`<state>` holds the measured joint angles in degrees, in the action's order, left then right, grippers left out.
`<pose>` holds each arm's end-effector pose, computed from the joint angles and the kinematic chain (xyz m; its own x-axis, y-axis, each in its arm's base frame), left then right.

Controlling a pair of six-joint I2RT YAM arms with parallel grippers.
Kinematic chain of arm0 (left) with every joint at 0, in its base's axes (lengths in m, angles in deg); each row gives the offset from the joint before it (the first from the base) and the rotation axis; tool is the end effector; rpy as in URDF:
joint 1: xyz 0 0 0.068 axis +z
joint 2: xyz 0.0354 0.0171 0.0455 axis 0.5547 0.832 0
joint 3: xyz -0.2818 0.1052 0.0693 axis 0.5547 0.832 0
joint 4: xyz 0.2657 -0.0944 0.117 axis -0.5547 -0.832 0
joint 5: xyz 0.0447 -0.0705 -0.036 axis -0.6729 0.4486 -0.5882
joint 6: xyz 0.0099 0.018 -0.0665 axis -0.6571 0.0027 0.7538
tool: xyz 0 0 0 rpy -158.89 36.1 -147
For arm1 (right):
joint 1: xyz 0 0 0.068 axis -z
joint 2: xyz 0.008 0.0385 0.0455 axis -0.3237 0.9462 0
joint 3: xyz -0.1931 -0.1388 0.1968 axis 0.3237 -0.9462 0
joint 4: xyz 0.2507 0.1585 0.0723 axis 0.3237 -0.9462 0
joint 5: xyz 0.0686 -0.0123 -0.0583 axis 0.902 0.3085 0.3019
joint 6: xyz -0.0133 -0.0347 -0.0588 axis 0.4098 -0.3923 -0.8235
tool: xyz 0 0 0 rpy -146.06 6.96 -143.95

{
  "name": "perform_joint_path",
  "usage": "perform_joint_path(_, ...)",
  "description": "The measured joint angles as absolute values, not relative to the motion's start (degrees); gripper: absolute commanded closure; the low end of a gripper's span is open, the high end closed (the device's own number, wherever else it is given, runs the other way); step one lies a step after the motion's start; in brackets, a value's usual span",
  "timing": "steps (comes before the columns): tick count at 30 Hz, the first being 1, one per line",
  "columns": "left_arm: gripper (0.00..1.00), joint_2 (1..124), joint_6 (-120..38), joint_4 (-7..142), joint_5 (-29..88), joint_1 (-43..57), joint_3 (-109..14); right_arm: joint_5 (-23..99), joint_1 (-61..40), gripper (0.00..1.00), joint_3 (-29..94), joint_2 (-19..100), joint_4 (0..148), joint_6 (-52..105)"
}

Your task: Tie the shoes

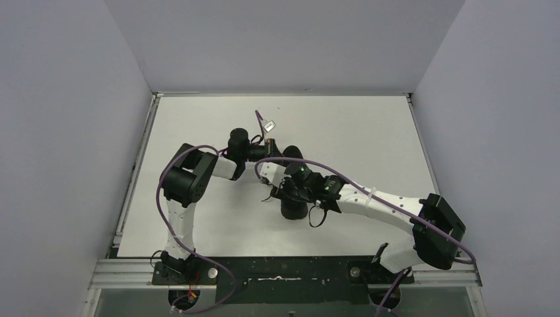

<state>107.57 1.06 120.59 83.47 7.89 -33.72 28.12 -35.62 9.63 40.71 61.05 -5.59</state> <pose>0.3945 -0.2463 0.1290 -0.8685 0.0021 -0.4957 0.4947 0.0663 -0.8665 0.2088 0.2891 0.2360 -0.0117 -0.7550 -0.6557 -0.8887 0.3084 -0.3393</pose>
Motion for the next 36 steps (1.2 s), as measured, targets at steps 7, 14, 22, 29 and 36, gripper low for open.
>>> perform_joint_path(7, 1.0, 107.6, 1.1, 120.6, 83.5, 7.9, -33.7, 23.3, -35.5, 1.0, 9.7, 40.9, 61.0, -5.8)
perform_joint_path(14, 1.0, 107.6, 1.0, 120.5, 83.5, 7.9, -33.7, 24.7, -35.5, 1.0, 13.3, 40.5, 54.3, 0.3)
perform_joint_path(22, 0.56, 105.0, -4.1, 113.6, 80.7, 8.0, -33.3, 25.9, -34.3, 1.0, 21.2, 30.0, 38.6, 20.4)
perform_joint_path(29, 0.41, 92.2, -13.1, 102.9, 75.6, 11.1, -26.5, 27.3, -28.8, 1.0, 23.6, 24.4, 31.4, 38.6)
perform_joint_path(36, 0.34, 86.2, -25.6, 91.0, 70.1, 12.0, -23.8, 26.8, -27.3, 1.0, 23.5, 22.0, 30.2, 44.6)
